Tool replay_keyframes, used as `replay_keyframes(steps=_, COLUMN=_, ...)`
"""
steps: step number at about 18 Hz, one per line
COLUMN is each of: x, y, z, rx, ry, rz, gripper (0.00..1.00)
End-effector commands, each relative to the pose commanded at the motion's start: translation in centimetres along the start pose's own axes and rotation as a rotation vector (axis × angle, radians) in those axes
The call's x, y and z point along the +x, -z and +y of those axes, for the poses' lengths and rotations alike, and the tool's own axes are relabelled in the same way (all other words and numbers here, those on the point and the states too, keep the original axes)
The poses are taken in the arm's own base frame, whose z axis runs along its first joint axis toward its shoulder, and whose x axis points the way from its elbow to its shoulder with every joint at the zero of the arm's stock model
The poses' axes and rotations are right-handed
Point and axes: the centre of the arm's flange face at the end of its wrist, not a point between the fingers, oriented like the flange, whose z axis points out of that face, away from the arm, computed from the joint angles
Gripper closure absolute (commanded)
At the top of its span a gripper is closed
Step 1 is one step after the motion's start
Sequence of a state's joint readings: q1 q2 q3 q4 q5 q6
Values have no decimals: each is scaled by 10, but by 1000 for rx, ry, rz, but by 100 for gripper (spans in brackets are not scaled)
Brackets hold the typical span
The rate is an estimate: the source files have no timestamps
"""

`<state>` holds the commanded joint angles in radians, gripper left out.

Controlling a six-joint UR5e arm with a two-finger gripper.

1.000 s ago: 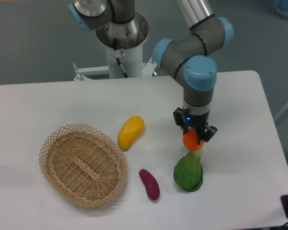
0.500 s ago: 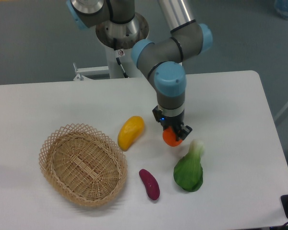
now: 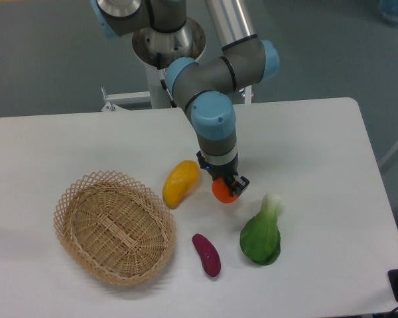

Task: Place the orange on the table
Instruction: 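Carry the orange toward the mango and lower it to the table, then open the gripper to release the orange and lift away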

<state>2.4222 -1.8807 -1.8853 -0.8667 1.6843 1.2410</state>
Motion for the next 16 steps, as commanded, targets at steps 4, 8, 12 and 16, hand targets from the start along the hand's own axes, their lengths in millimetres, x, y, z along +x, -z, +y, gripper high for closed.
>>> replay_keyframes(steps=4, x=-5, y=4, z=-1, rx=22, ry=5, rz=-31, gripper=22)
replay_keyframes(steps=8, x=-14, y=10, z=5, rx=152, ry=51, rz=-9, gripper=0)
replay_keyframes(steps=12, x=-32, y=19, z=16, rx=160, ry=87, rz=-37, gripper=0)
replay_keyframes(steps=16, x=-59, y=34, z=39, rx=172, ry=136, rz=-76, gripper=0)
